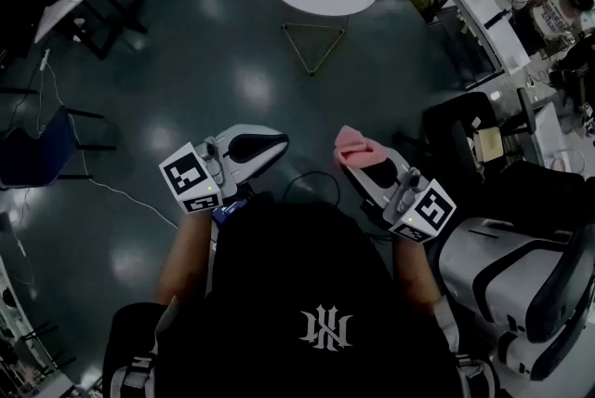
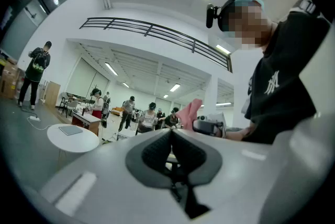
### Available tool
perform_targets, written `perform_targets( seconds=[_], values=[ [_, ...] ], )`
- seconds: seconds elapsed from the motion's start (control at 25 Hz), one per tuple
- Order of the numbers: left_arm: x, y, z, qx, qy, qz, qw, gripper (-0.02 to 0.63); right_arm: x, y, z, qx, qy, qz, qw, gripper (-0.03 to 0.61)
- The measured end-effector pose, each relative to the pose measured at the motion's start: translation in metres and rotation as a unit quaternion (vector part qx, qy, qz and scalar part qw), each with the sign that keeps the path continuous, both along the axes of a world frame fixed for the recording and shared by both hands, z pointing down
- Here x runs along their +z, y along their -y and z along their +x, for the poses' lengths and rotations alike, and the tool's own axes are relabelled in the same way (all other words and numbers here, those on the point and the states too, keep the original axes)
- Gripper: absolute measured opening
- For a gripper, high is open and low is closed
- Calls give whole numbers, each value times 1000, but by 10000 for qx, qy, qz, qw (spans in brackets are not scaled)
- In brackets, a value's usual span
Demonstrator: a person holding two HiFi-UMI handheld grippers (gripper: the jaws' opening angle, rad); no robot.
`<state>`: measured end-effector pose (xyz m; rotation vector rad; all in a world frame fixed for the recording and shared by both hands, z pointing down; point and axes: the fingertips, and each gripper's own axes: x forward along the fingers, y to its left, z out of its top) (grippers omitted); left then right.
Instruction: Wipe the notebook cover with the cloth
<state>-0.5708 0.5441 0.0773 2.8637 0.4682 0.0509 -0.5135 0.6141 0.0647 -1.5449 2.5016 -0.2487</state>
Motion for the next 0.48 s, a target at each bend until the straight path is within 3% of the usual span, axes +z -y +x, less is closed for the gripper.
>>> perform_targets(
  seconds=[0.48],
  values=[
    [-6,-52,21,-92,108,75,9999,3,0,-50,23,92,10,6,10000,32]
  ],
)
